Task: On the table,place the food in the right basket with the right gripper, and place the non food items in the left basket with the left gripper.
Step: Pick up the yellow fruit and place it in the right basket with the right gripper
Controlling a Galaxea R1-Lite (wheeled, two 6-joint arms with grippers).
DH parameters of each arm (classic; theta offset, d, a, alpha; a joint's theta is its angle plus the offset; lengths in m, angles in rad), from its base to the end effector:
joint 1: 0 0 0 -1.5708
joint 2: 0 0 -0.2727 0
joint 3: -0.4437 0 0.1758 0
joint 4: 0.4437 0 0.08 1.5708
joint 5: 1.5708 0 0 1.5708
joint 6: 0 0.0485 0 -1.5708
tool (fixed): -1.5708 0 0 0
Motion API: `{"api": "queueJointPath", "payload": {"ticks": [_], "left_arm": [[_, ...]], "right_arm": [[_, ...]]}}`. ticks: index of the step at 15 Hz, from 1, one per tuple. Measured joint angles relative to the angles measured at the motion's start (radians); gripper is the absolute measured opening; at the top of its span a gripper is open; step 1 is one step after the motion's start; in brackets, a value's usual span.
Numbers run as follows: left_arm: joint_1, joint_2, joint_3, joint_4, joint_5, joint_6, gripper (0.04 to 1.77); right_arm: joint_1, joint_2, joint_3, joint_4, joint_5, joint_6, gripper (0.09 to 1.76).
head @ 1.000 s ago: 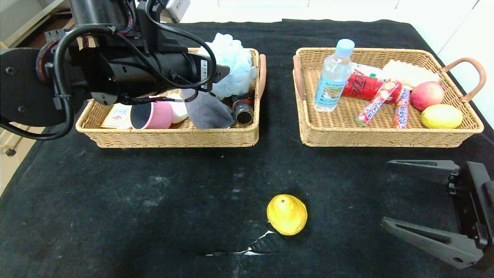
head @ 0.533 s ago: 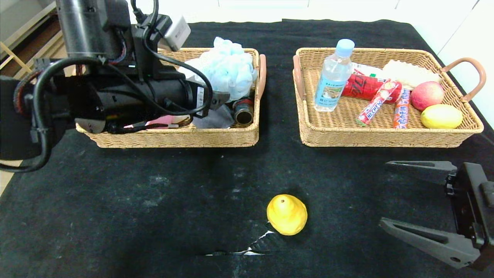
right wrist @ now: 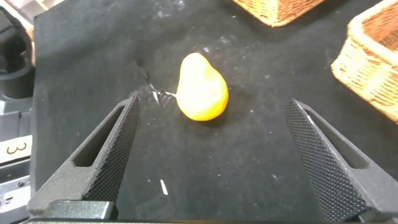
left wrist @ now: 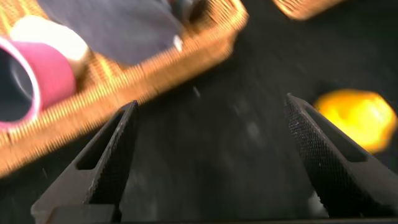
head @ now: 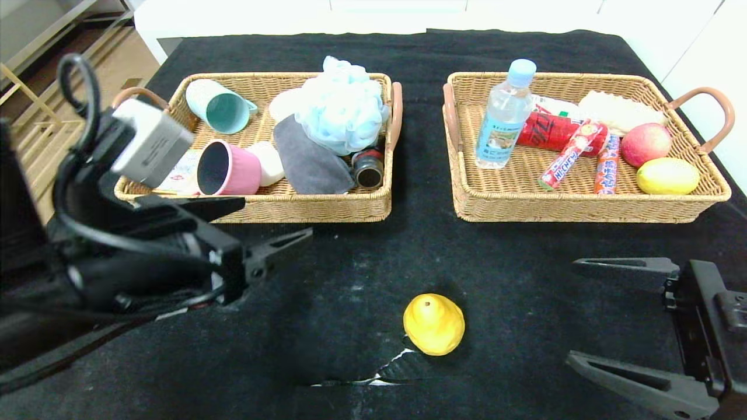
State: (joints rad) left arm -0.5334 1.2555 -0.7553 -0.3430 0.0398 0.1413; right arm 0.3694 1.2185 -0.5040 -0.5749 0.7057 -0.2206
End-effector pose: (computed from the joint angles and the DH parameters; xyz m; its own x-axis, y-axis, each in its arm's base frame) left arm 0.1886 -0.1091 0.2292 0.8700 -0.4675 -0.1564 0.4885 0.8604 0.1453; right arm 0.1668 0.0983 0.1927 0.4687 0.8770 -0.1059 -0.8810 0.4553 -0.1286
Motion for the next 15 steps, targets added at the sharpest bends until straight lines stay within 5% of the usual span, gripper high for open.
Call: {"api": "queueJointPath", "payload": {"ticks": [3,7,10,15], "left_arm": [[0.0,-0.153,0.151,-0.007,-0.116,0.041,1.68],[0.003,-0.221,0.211,-0.008,-0.143,0.071,1.69],[-0.001,-0.231,0.223,-0.009,-0.147,0.094,1.7],[0.0,-0.244,0.229,-0.016,-0.177,0.097,1.7]], "right_arm": [[0.02,0.003,0.003,0.001,-0.002,-0.001,1.71],[0.108,0.001,0.005,0.017,-0.16,0.004,1.71],[0.273,0.003,-0.014,0.069,-0.439,0.01,1.71],[0.634,0.037,-0.216,0.394,-0.963,0.191,1.71]]}}
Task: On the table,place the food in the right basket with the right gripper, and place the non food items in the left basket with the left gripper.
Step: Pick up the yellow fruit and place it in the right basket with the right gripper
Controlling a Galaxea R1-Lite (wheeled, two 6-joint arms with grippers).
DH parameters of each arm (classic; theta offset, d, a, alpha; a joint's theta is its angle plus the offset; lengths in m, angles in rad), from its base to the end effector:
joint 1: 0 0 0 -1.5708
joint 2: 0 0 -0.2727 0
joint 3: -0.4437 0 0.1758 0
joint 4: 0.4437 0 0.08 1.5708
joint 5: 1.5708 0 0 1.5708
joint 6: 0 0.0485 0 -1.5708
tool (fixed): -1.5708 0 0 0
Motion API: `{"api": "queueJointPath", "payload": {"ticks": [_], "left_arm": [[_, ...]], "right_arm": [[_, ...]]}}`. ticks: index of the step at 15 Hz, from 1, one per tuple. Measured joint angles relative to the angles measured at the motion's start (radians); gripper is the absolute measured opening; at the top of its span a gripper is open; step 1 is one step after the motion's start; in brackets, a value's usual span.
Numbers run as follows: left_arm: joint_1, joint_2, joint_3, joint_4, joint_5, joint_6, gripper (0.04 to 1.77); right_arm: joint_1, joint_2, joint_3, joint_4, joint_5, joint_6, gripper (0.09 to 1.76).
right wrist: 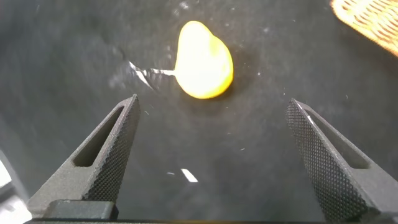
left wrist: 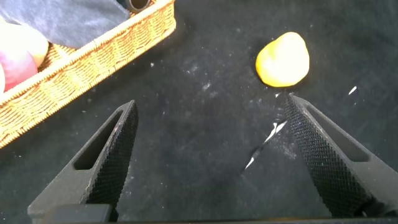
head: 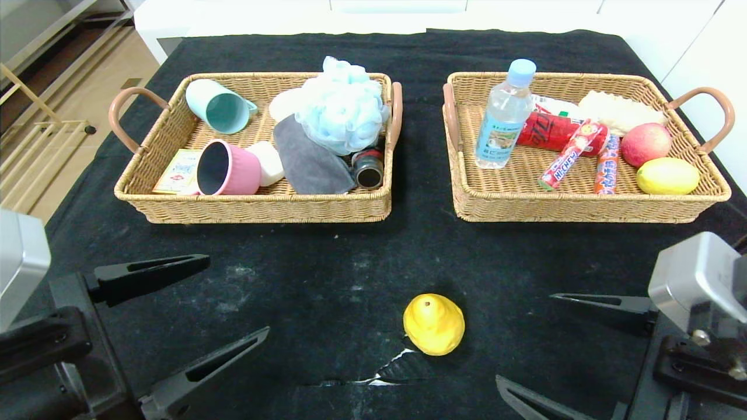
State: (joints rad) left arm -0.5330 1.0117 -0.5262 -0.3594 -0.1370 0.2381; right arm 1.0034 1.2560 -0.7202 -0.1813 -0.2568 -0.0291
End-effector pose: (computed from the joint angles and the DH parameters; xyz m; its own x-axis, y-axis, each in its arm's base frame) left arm 0.1327 -0.0860 0.2077 0.7770 -0.6170 -0.1246 0.6281 0.7472 0.2173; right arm 0.1231 0.1702 0.1991 0.7017 0.6284 -0.3357 -0.6928 0.7119 -0.1154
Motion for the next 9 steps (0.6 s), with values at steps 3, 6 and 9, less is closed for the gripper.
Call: {"api": "queueJointPath", "payload": {"ticks": [3,6,9], "left_arm": [[0.002,-0.009,-0.005,-0.001,0.0,0.0,1.7],[0.003,-0.012,-0.008,-0.001,0.002,0.0,1.7],[0.014,-0.016,-0.011,-0.002,0.0,0.001,1.7]], "right_arm": [[0.143,0.083,-0.151,0.153,-0.173,0.195,1.71],[0.201,0.197,-0.227,0.171,-0.298,0.28,1.71],[0.219,0.284,-0.249,0.128,-0.384,0.292,1.71]]}}
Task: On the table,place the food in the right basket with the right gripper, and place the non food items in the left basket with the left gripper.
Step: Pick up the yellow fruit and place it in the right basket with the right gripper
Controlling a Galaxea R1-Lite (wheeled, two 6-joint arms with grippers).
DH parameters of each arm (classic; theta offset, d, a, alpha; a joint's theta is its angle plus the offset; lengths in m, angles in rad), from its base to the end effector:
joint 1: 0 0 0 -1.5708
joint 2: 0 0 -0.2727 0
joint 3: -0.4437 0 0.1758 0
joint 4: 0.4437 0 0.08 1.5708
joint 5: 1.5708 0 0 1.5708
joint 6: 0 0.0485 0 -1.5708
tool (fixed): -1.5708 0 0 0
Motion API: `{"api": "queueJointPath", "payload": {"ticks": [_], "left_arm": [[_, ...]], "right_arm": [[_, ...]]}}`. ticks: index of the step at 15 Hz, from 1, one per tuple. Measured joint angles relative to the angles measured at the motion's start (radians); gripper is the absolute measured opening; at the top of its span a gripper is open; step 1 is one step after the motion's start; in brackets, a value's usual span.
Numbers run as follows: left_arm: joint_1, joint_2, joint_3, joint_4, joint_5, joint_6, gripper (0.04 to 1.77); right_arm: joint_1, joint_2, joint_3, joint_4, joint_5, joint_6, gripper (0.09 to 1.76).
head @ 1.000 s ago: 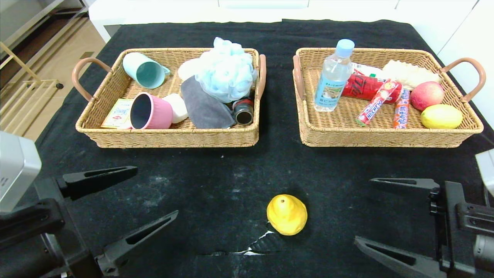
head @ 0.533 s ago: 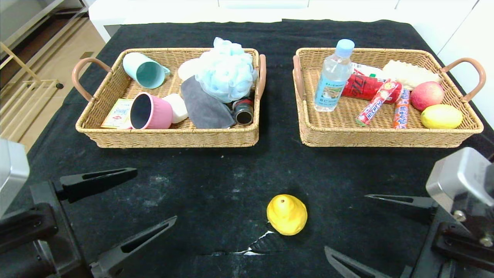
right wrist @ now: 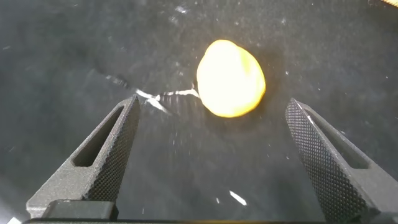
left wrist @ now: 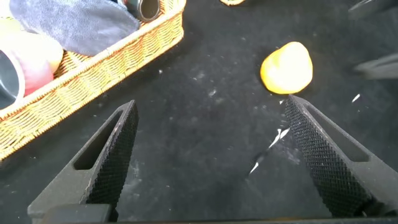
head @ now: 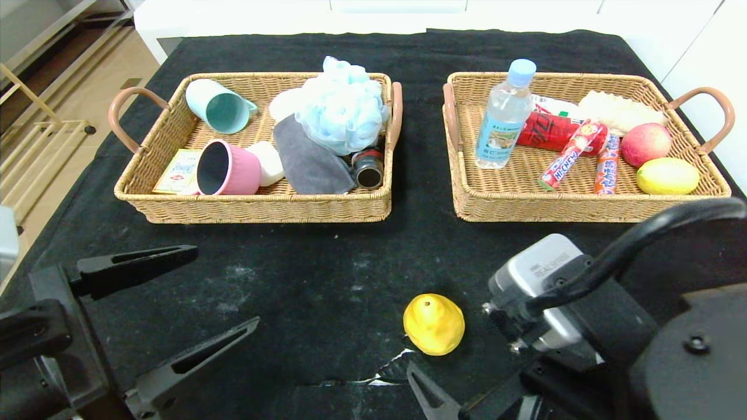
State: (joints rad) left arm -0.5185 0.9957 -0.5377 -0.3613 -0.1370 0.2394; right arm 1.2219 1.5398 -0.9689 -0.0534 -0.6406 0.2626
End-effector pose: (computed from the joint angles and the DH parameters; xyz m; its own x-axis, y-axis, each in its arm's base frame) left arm 0.1313 -0.0825 0.2140 0.7887 -0.6073 -0.0956 0.6115 0.7591 0.2232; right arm 0.1193 0.2431 0.1915 0.7999 0.4505 -0.3966 -0.5122 0.8568 -0.0599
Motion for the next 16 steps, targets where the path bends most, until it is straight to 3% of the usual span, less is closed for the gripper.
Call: {"api": "queueJointPath", "payload": {"ticks": [10,16], "left_arm": [[0.009,-0.016,-0.006,-0.003,0.0,-0.001,1.71],[0.014,-0.025,-0.01,-0.001,0.0,-0.002,1.72]], "right_arm": [[-0.021,0.159,-0.03,-0.125,-0.204,-0.019,1.71],[-0.044,0.213,-0.056,-0.144,-0.21,-0.014,1.71]]}}
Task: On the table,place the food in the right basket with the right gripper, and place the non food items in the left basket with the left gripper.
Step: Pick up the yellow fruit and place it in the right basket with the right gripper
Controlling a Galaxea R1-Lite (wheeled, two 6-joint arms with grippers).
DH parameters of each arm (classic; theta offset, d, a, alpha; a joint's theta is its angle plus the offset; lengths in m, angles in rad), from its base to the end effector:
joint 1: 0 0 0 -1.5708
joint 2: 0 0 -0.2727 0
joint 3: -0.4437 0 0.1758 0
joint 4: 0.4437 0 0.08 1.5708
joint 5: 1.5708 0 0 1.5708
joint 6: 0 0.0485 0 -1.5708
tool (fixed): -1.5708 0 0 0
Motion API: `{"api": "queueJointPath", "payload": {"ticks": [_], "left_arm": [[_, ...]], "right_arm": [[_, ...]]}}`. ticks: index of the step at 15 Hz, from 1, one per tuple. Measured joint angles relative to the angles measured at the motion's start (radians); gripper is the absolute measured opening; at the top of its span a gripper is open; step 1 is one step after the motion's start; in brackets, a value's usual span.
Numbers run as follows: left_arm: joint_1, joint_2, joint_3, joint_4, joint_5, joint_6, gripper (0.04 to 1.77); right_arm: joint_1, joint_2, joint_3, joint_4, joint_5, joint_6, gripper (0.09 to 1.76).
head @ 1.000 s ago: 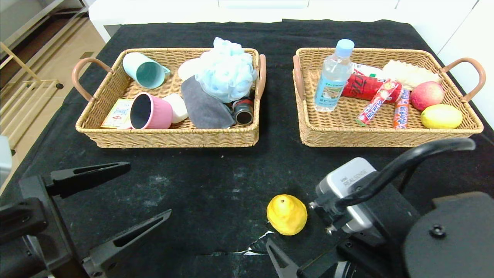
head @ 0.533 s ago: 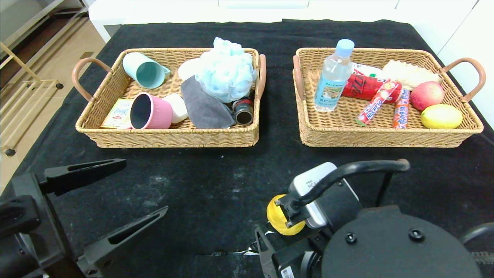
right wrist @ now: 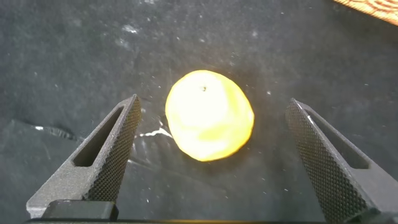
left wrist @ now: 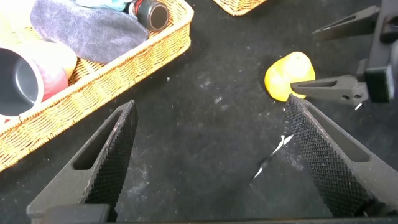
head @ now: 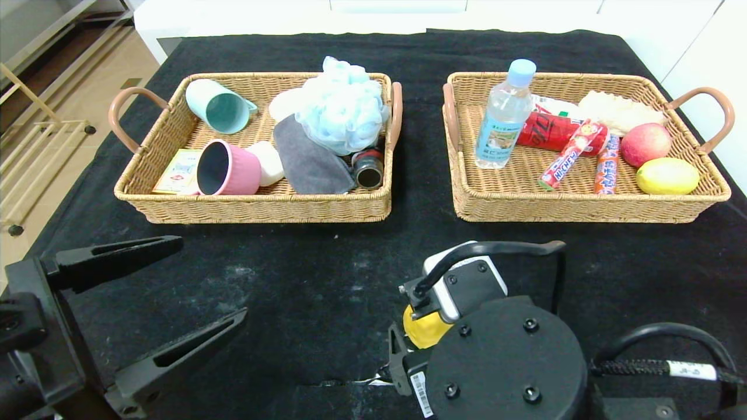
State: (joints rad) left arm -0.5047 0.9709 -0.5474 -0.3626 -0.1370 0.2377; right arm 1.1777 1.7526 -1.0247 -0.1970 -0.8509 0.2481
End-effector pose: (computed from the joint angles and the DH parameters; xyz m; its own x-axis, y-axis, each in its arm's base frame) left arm 0.1278 -0.0781 0.2208 0.7995 -0.5977 -0.0603 0.5941 0.7717 0.2270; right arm 0.1542 0.2767 0.1622 0.9123 0.2372 -0.3338 -0.3020 0.9403 -0.1573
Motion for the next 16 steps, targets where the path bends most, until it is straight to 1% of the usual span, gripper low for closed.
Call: {"api": "queueJointPath", "payload": {"ticks": [3,8,16], "left_arm": [[0.0,-0.001,0.0,0.0,-0.001,0.0,1.72],[-0.002,0.001,0.0,0.0,-0.003,0.0,1.72],[-0.002,0.003,0.001,0.0,-0.003,0.001,1.72]], "right_arm": [[-0.012,0.03,0.0,-0.02,0.003,0.001,1.71],[-0.068,0.067,-0.001,-0.032,0.031,0.002,1.71],[-0.072,0.104,0.007,-0.069,0.042,0.002,1.71]]}}
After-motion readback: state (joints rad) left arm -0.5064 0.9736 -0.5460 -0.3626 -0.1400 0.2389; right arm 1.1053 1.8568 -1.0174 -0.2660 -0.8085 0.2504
